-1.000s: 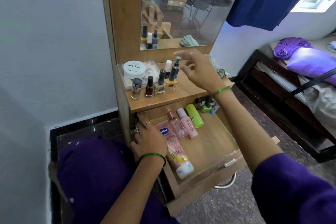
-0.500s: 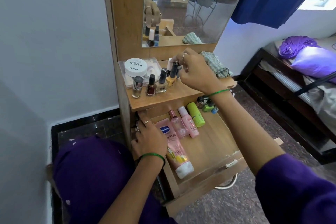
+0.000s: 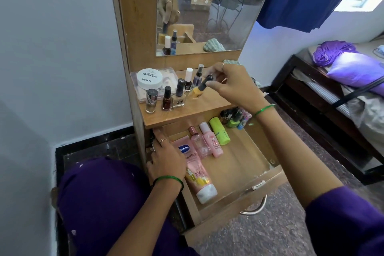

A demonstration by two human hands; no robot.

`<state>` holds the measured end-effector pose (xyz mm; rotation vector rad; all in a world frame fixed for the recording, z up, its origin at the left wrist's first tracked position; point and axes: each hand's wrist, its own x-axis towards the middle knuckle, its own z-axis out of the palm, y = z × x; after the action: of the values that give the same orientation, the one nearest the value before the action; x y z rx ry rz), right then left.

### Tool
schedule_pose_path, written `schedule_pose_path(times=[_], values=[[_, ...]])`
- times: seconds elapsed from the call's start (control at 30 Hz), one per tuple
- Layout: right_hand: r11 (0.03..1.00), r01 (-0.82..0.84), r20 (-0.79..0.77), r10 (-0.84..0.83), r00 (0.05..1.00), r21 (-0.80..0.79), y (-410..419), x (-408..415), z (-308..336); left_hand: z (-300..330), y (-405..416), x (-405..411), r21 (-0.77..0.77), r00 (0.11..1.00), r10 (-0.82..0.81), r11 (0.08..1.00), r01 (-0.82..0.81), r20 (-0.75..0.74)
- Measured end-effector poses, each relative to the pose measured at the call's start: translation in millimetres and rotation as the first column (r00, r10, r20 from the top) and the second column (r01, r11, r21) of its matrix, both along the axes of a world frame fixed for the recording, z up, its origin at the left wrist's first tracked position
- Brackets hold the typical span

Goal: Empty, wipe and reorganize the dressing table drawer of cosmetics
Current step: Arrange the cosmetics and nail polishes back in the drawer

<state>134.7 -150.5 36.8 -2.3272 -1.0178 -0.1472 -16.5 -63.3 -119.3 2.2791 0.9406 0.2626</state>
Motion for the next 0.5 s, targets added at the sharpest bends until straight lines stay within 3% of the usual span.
schedule_pose_path(times=[0.23, 0.5], values=[[0.987, 0.104, -0.110, -0.090, 0.990, 0.127, -68, -17, 8, -4, 10, -2, 0.023, 0.997, 0.044, 0.999, -0.045, 0.063], [0.957, 0.263, -0.103, -0.276, 0.956, -0.124, -115, -2, -44, -6, 11, -2, 0.030, 0.996, 0.050, 0.998, -0.053, 0.072]])
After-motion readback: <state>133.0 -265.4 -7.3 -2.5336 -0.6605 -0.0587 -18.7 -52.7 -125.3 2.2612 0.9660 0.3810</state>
